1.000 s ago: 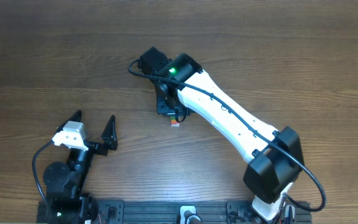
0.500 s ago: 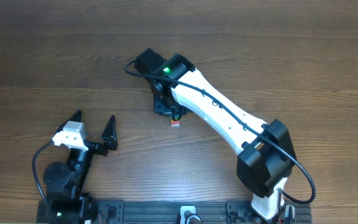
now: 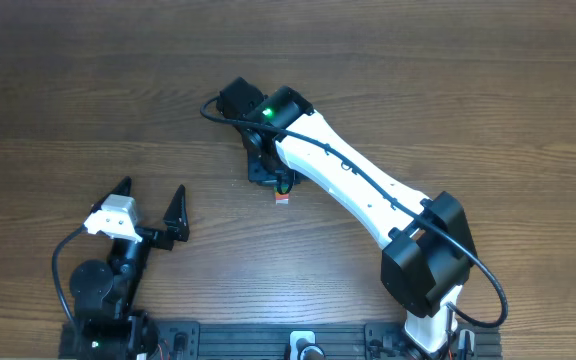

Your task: Stack Cubes

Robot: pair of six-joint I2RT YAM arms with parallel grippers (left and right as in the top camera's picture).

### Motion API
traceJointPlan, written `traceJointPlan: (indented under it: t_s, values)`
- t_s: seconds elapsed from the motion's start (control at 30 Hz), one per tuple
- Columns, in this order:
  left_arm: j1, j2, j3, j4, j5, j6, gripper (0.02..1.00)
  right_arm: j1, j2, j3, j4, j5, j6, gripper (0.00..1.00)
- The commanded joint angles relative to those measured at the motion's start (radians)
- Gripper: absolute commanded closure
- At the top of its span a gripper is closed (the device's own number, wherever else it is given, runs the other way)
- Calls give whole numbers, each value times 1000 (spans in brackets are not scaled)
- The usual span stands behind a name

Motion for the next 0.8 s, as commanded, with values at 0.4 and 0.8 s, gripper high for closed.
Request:
traceJointPlan:
  t_s: [0.4,0.8]
  values:
    - [-4,-7,-5,-1,-5,15,20,6,19,10,0,25,14,873]
    - [-4,-7,-5,-1,-5,15,23,8,19,4,3,24,21,851]
